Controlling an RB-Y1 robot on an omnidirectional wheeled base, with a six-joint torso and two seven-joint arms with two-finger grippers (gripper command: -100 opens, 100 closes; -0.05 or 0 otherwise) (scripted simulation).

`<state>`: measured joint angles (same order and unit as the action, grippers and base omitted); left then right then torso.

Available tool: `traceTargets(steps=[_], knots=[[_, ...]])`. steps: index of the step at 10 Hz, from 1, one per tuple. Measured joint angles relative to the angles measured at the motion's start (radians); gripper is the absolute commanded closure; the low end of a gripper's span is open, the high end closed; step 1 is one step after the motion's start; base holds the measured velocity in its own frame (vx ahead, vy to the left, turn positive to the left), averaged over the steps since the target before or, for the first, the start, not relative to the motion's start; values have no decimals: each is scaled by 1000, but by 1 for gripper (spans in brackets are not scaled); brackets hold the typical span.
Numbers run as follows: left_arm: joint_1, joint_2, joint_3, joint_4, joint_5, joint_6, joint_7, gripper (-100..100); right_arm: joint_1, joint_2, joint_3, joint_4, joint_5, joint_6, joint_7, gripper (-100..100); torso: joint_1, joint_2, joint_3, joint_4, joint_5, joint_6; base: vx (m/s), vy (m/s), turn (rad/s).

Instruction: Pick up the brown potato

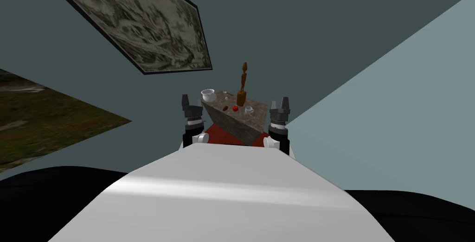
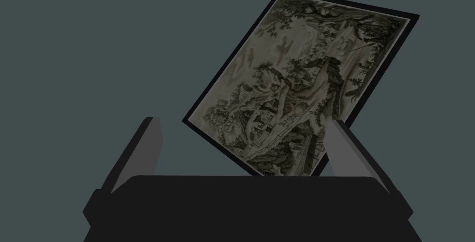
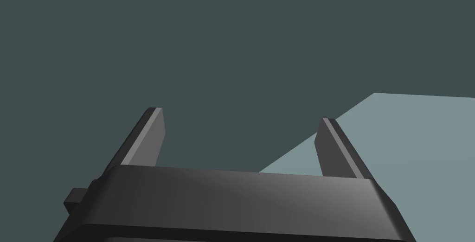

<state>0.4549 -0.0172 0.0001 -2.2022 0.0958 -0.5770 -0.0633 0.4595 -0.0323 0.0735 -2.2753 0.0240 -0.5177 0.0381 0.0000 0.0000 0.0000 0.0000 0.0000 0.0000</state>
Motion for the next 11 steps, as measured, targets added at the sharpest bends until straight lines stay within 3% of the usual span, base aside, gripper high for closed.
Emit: traceTargets(steps=[2, 6, 11], knots=[[-21, 45, 7, 7, -14, 31, 37, -100, 0, 0, 0, 0, 0, 0, 0, 0, -1, 5, 3, 1, 0, 0, -103, -14, -38], [-97, 111, 14, 19, -57, 144, 131, -100, 0, 0, 0, 0, 0, 0, 0, 0, -1, 7, 4, 2, 0, 0, -96, -20, -39], [-173, 156, 34, 23, -87, 276, 232, -100, 0, 0, 0, 0, 0, 0, 0, 0, 1, 3, 2, 1, 0, 0, -43, 12, -37]])
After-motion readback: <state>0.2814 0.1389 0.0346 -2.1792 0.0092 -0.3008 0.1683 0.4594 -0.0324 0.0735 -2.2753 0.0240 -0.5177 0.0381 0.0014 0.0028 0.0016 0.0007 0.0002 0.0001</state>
